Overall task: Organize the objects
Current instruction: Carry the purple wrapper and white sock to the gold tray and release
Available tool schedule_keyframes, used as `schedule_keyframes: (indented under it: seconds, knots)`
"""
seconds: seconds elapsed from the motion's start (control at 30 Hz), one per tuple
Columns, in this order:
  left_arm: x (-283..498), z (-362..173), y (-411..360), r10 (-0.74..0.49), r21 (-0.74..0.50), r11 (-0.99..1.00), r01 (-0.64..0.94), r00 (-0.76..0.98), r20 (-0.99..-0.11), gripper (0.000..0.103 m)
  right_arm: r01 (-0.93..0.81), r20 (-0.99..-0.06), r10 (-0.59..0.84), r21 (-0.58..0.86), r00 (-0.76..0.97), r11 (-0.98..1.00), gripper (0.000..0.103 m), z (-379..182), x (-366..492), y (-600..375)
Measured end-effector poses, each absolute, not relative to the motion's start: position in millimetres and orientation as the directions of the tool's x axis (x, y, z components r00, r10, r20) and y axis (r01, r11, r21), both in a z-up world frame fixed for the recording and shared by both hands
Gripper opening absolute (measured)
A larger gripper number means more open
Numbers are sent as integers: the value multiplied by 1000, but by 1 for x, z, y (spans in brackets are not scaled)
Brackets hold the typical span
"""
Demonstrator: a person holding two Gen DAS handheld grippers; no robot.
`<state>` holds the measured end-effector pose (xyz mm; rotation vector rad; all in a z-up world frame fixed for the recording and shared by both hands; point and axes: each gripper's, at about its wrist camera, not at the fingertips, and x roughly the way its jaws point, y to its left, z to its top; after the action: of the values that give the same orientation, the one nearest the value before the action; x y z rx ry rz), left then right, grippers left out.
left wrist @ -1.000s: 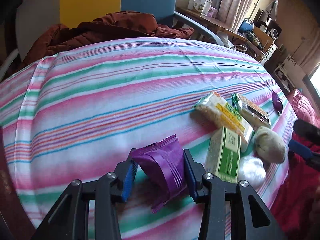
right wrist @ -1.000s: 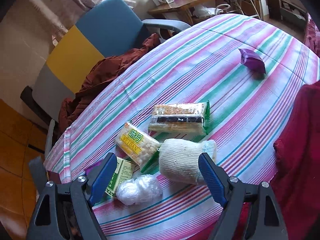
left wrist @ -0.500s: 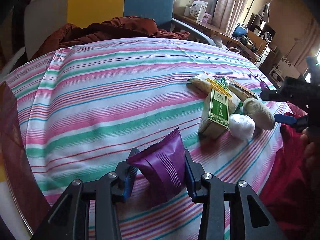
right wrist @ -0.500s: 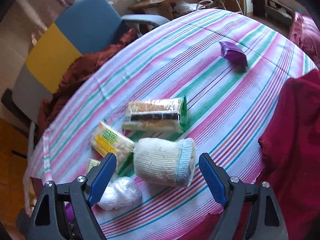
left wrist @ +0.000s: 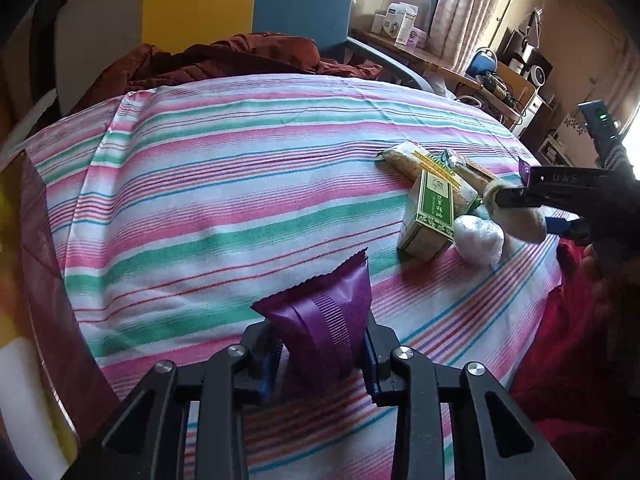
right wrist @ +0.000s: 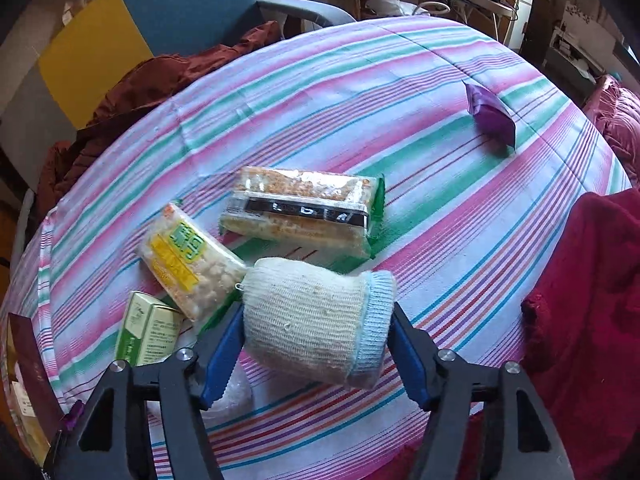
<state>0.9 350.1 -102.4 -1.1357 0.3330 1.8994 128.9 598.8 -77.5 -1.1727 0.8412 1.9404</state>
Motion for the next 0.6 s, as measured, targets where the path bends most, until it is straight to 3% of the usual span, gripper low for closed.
schedule_keyframes:
  seconds: [0.27,0.6]
  knots:
    - [22,-72,325,601,-220,-546,-808,-196,-775,31,-811,-841,283,271,-461,-518,69,-54,146,599]
    - [8,-23,239,659,-287,-616,-734,-280,-698,31,-659,-789,223,280,-573,-698,69,-22,117,549]
